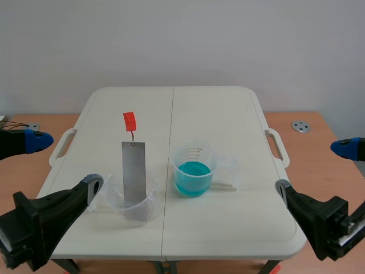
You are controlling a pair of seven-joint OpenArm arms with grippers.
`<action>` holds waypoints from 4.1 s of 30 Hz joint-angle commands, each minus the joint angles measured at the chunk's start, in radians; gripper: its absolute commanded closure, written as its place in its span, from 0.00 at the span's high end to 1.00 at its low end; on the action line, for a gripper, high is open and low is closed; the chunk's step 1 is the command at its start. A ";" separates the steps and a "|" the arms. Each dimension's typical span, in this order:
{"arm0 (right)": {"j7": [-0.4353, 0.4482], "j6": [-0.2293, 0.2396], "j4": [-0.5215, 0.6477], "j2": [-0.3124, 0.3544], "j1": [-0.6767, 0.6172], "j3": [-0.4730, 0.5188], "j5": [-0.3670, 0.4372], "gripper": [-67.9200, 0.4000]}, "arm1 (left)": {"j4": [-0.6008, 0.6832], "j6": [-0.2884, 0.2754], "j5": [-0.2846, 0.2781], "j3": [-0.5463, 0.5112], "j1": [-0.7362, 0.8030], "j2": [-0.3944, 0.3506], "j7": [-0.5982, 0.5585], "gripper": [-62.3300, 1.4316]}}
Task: Hold the metal plate by the orange handle, dip it into the blue solution, take it out and point at it, then put the plate back in the beaker on the left.
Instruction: 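Lift the metal plate out of the left beaker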
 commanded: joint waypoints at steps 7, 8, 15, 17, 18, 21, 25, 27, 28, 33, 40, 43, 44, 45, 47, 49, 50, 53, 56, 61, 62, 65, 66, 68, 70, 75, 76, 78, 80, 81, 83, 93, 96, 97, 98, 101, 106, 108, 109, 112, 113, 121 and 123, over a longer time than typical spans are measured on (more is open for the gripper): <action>0.016 -0.004 0.012 0.002 0.010 0.007 -0.016 0.98 | 0.010 -0.005 -0.010 -0.003 0.000 0.005 -0.014 1.00; 0.016 -0.004 0.012 0.002 0.010 0.007 -0.016 0.98 | 0.010 -0.005 -0.010 -0.003 0.000 0.005 -0.014 1.00; 0.015 -0.003 0.012 0.002 0.022 0.006 -0.016 0.98 | 0.010 -0.005 -0.010 -0.003 0.000 0.005 -0.014 1.00; 0.015 0.005 0.012 0.002 0.032 0.006 -0.015 0.98 | 0.010 -0.005 -0.010 -0.003 0.000 0.005 -0.014 1.00; 0.017 0.009 0.012 0.002 0.037 0.006 -0.011 0.98 | 0.010 -0.005 -0.010 -0.003 0.000 0.005 -0.013 0.91; 0.016 0.016 0.012 0.002 0.057 -0.005 -0.007 0.98 | 0.010 -0.005 -0.010 -0.003 0.000 0.005 0.005 0.27; 0.015 0.015 0.012 0.002 0.098 -0.045 -0.007 0.98 | 0.010 -0.005 -0.011 -0.003 0.000 0.005 0.008 0.07; 0.014 0.015 0.012 0.002 0.125 -0.068 -0.007 0.98 | 0.010 -0.004 -0.011 -0.003 0.000 0.005 0.008 0.07; 0.011 0.015 0.012 0.002 0.138 -0.080 -0.007 0.98 | 0.010 -0.001 -0.010 -0.005 0.000 0.003 0.008 0.07; -0.024 0.015 0.002 0.002 0.216 -0.139 0.058 0.98 | 0.010 0.055 -0.011 -0.039 0.093 -0.041 0.000 0.07; -0.099 0.015 -0.035 -0.007 0.353 -0.224 0.137 0.98 | -0.006 0.200 0.027 -0.134 0.346 -0.119 0.012 0.07; -0.135 0.015 -0.071 -0.036 0.415 -0.251 0.168 0.98 | -0.051 0.204 0.077 -0.140 0.432 -0.141 0.012 0.07; -0.146 0.015 -0.084 -0.047 0.437 -0.263 0.173 0.98 | -0.072 0.200 0.082 -0.138 0.452 -0.145 0.011 0.07; -0.158 0.015 -0.097 -0.058 0.457 -0.274 0.174 0.98 | -0.093 0.201 0.084 -0.135 0.464 -0.145 0.011 0.07; -0.182 0.016 -0.121 -0.079 0.499 -0.300 0.173 0.98 | -0.146 0.198 0.091 -0.124 0.474 -0.145 0.012 0.07; -0.202 0.019 -0.141 -0.095 0.537 -0.329 0.173 0.98 | -0.203 0.197 0.092 -0.113 0.473 -0.145 0.010 0.07; -0.212 0.020 -0.150 -0.101 0.556 -0.344 0.173 0.98 | -0.230 0.197 0.092 -0.105 0.471 -0.145 0.008 0.07; -0.239 0.035 -0.174 -0.116 0.615 -0.393 0.173 0.98 | -0.303 0.184 0.092 -0.077 0.460 -0.145 0.007 0.07; -0.252 0.035 -0.203 -0.129 0.671 -0.437 0.177 0.98 | -0.370 0.153 0.092 -0.038 0.428 -0.144 0.008 0.07; -0.268 0.036 -0.293 -0.172 0.757 -0.476 0.208 0.98 | -0.467 0.140 0.100 0.053 0.351 -0.145 0.009 0.07; -0.270 0.042 -0.314 -0.182 0.775 -0.485 0.210 0.98 | -0.483 0.140 0.109 0.072 0.335 -0.144 0.009 0.07; -0.277 0.058 -0.383 -0.214 0.825 -0.511 0.210 0.98 | -0.530 0.141 0.125 0.127 0.293 -0.144 0.009 0.07; -0.277 0.068 -0.408 -0.224 0.842 -0.521 0.210 0.98 | -0.543 0.141 0.126 0.142 0.281 -0.144 0.009 0.07; -0.277 0.089 -0.458 -0.241 0.878 -0.545 0.210 0.98 | -0.564 0.141 0.126 0.166 0.259 -0.144 0.009 0.07; -0.277 0.095 -0.506 -0.259 0.912 -0.572 0.210 0.98 | -0.579 0.141 0.126 0.185 0.241 -0.144 0.010 0.07; -0.276 0.112 -0.619 -0.307 0.994 -0.638 0.211 0.98 | -0.596 0.140 0.126 0.206 0.217 -0.144 0.015 0.07; -0.275 0.118 -0.640 -0.317 1.009 -0.649 0.211 0.98 | -0.595 0.140 0.126 0.206 0.216 -0.144 0.017 0.07; -0.270 0.135 -0.676 -0.337 1.035 -0.664 0.214 0.98 | -0.595 0.140 0.126 0.206 0.216 -0.144 0.016 0.07; -0.269 0.154 -0.705 -0.358 1.057 -0.678 0.217 0.98 | -0.595 0.140 0.126 0.206 0.216 -0.144 0.016 0.07; -0.269 0.155 -0.714 -0.366 1.067 -0.683 0.217 0.98 | -0.595 0.140 0.126 0.206 0.216 -0.143 0.016 0.07; -0.269 0.167 -0.734 -0.385 1.083 -0.695 0.218 0.98 | -0.595 0.140 0.126 0.206 0.216 -0.142 0.016 0.07; -0.308 0.192 -0.803 -0.446 1.135 -0.713 0.287 0.98 | -0.595 0.140 0.126 0.206 0.216 -0.142 0.016 0.07; -0.325 0.193 -0.838 -0.459 1.151 -0.713 0.334 0.98 | -0.595 0.140 0.126 0.206 0.216 -0.142 0.016 0.07; -0.335 0.193 -0.852 -0.463 1.157 -0.713 0.344 0.98 | -0.595 0.140 0.126 0.206 0.216 -0.142 0.016 0.07; -0.343 0.193 -0.865 -0.469 1.162 -0.713 0.356 0.98 | -0.595 0.140 0.126 0.206 0.216 -0.142 0.016 0.07; -0.348 0.214 -0.899 -0.486 1.176 -0.713 0.374 0.98 | -0.595 0.140 0.126 0.206 0.216 -0.142 0.016 0.07; -0.385 0.226 -0.908 -0.513 1.178 -0.713 0.375 0.98 | -0.595 0.140 0.126 0.206 0.216 -0.142 0.016 0.07; -0.402 0.226 -0.909 -0.521 1.178 -0.713 0.375 0.98 | -0.595 0.140 0.126 0.206 0.216 -0.142 0.016 0.07; -0.406 0.226 -0.909 -0.522 1.178 -0.713 0.376 0.98 | -0.595 0.140 0.126 0.206 0.216 -0.142 0.016 0.07; -0.408 0.226 -0.909 -0.524 1.178 -0.713 0.387 0.98 | -0.595 0.140 0.126 0.206 0.216 -0.142 0.016 0.07; -0.408 0.226 -0.909 -0.524 1.178 -0.713 0.390 0.98 | -0.595 0.140 0.126 0.206 0.216 -0.142 0.016 0.07; -0.409 0.225 -0.909 -0.524 1.178 -0.713 0.390 0.73 | -0.595 0.140 0.126 0.206 0.216 -0.142 0.016 0.07; -0.409 0.225 -0.909 -0.523 1.178 -0.713 0.390 0.66 | -0.595 0.140 0.126 0.206 0.216 -0.142 0.016 0.07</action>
